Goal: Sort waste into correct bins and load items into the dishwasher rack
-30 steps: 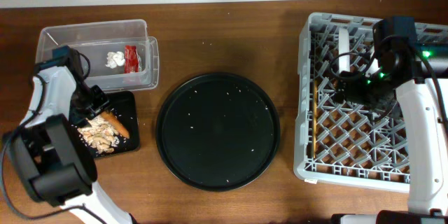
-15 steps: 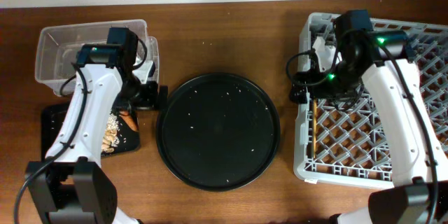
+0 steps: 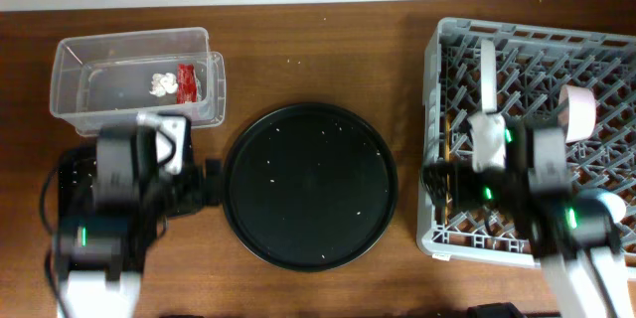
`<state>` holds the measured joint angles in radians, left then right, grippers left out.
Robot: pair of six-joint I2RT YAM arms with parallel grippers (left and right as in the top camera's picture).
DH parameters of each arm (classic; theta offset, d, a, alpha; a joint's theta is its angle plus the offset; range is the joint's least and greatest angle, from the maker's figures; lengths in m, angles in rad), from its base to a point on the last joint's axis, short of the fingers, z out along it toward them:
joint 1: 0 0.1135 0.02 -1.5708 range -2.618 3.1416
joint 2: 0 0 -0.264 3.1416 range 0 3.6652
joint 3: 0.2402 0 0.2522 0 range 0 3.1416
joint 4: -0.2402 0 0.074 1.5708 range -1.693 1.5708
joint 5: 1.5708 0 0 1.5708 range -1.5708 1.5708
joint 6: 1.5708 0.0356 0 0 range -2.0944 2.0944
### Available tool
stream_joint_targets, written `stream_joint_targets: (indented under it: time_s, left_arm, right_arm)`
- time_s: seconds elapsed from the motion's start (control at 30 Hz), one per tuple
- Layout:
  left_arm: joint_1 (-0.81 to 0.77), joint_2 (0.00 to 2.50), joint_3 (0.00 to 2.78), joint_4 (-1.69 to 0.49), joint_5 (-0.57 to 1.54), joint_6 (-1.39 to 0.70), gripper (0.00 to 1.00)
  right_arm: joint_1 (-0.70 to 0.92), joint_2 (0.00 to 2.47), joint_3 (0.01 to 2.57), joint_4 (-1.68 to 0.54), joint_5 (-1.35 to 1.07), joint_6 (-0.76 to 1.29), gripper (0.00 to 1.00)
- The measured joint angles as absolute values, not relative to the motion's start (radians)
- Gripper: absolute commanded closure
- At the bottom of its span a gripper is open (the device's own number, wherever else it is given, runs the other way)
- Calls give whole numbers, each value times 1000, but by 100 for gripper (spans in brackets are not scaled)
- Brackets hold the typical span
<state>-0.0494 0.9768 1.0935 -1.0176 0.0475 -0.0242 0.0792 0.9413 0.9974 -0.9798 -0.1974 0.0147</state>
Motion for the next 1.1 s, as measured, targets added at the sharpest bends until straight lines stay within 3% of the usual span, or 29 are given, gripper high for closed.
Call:
stream_joint_targets:
  time_s: [0.2,0.7,0.83,1.03,1.1]
  left_arm:
    - [-49,655,939,-982,48,-72,1]
    - [-49,647,937,-979,48,-73,1]
    - [-49,647,937,-979,48,-73,1]
    - [-49,646,933,-979,48,-73,1]
    - [-49,645,932,-978,48,-73,1]
  right_arm:
    - [79,621,950,-1018,-118,15,2]
    - [79,601,946,-1018,-105,15,1]
    - [49,479,914,-983,-98,15,2]
    - [31,200,592,-540,-94,39,2]
    - [31,86,402,-290,-93,53,2]
